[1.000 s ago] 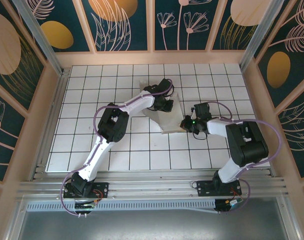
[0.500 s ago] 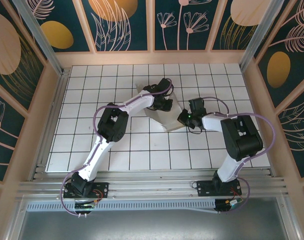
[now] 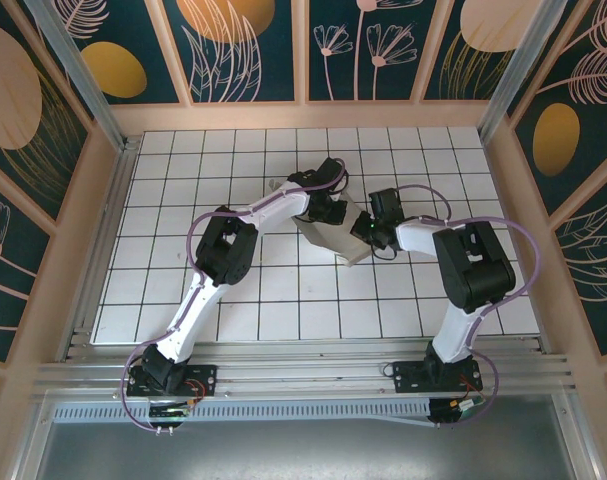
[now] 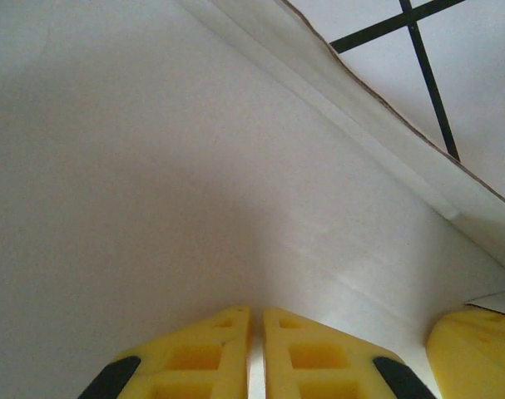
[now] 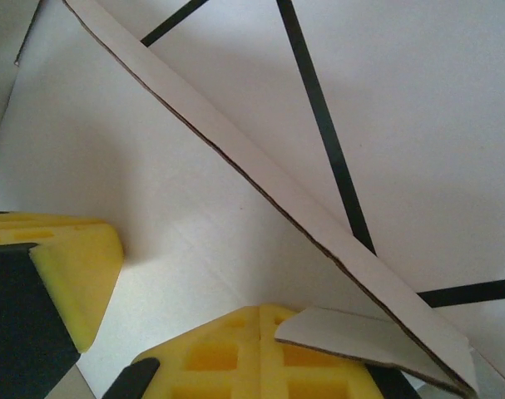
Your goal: Fold the paper box
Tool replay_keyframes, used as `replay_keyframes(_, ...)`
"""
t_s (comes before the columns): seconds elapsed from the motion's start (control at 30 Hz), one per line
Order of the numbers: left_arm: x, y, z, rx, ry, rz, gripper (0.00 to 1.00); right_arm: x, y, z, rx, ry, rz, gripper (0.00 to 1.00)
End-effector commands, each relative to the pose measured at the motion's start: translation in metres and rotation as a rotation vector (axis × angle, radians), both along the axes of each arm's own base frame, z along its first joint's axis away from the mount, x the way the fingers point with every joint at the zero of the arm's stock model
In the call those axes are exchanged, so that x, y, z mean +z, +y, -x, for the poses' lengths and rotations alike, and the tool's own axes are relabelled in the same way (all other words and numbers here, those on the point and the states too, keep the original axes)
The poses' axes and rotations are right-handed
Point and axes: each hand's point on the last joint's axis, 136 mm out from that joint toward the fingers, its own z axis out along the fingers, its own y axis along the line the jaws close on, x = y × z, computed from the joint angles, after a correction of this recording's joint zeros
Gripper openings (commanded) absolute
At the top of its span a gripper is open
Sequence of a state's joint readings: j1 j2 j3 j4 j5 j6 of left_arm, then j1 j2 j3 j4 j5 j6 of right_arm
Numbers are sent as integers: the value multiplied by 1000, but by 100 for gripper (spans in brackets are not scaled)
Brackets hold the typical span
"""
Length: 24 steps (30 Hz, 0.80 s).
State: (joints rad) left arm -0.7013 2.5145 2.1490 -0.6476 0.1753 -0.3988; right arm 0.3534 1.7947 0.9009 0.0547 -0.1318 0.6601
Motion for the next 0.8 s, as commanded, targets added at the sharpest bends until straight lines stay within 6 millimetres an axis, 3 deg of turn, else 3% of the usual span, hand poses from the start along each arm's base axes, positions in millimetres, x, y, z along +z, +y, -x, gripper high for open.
replay_keyframes(0.0, -17, 3, 17, 1, 78, -34, 14, 25, 8, -3, 47, -41, 0, 0)
replay_keyframes(0.13, -16, 2, 15, 7, 72, -33, 14, 64, 8, 13, 30, -112, -73, 0)
replay_keyframes(0.27, -16, 1, 13, 9, 70, -33, 14, 76, 17, 50, 47, -102, -175, 0)
replay_keyframes(0.43, -16, 1, 12, 13, 68, -34, 14, 69, 35, 93, 121, -62, -208, 0)
replay_keyframes(0.53, -16, 1, 12, 12, 69, -31, 14, 59, 43, 107, 120, -7, -271, 0)
replay_keyframes(0.77, -15, 0, 13, 7, 70, -32, 14, 39, 49, 98, 110, 39, -237, 0)
